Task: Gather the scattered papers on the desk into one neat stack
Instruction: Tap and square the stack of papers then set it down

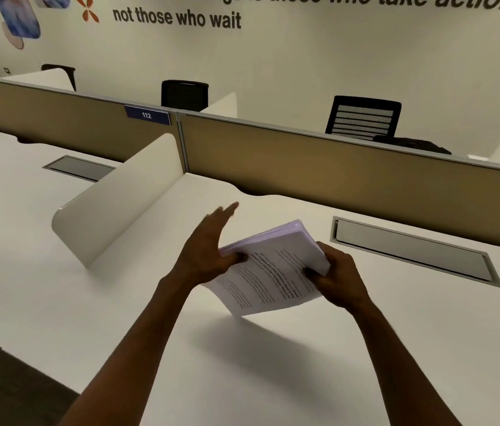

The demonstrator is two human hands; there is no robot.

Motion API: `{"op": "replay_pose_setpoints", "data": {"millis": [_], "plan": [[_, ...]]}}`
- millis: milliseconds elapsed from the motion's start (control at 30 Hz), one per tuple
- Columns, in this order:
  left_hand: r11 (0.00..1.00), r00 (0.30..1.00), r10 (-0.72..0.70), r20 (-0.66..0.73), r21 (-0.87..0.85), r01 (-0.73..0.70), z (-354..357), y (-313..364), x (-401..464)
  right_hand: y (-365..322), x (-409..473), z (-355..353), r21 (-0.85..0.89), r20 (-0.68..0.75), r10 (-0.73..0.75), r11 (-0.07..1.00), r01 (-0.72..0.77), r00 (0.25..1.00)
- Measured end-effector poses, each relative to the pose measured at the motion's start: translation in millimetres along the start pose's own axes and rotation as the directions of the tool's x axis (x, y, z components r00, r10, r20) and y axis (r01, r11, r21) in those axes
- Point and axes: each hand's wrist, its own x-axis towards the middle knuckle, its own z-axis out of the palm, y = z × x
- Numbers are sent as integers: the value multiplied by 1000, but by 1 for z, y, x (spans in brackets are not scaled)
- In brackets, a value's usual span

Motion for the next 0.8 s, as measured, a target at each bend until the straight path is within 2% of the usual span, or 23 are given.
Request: {"op": "replay_pose_setpoints", "data": {"millis": [67, 133, 200, 233, 267, 300, 333, 400, 467, 533, 667, 800], "plan": [[998, 990, -17, 137, -61, 26, -2, 4, 6, -15, 8, -6, -51, 47, -64, 997, 66, 997], [988, 994, -28, 103, -148, 43, 3, 3, 1, -23, 12, -12, -154, 4, -130, 980, 129, 991], [966, 998, -64, 14, -248, 65, 10, -4, -6, -14, 13, -19, -251, -141, -161, 960, 122, 977], [951, 995, -96, -30, -299, 82, 13, -9, -9, -7, 11, -21, -186, -229, -90, 981, 47, 969], [927, 987, -146, -65, -359, 113, 16, -16, -13, -1, 7, -21, -7, -269, 64, 998, -68, 961], [886, 974, -213, -82, -436, 157, 19, -21, -16, 4, 3, -19, 234, -218, 244, 953, -192, 945], [826, 958, -276, -72, -527, 198, 23, -24, -19, 8, -2, -13, 426, -89, 357, 857, -289, 930], [693, 944, -329, -4, -680, 239, 34, -26, -27, 16, -9, 5, 597, 151, 350, 713, -368, 924], [602, 943, -331, 44, -760, 246, 47, -27, -35, 19, -13, 25, 685, 199, 272, 648, -332, 941], [558, 937, -342, 72, -787, 264, 60, -27, -42, 15, -16, 39, 740, 121, 292, 610, -282, 949], [510, 926, -356, 128, -804, 307, 83, -35, -62, 21, -25, 59, 677, 11, 336, 690, -254, 942], [489, 906, -385, 175, -794, 361, 99, -39, -75, 32, -40, 77, 653, -6, 414, 691, -310, 910]]}}
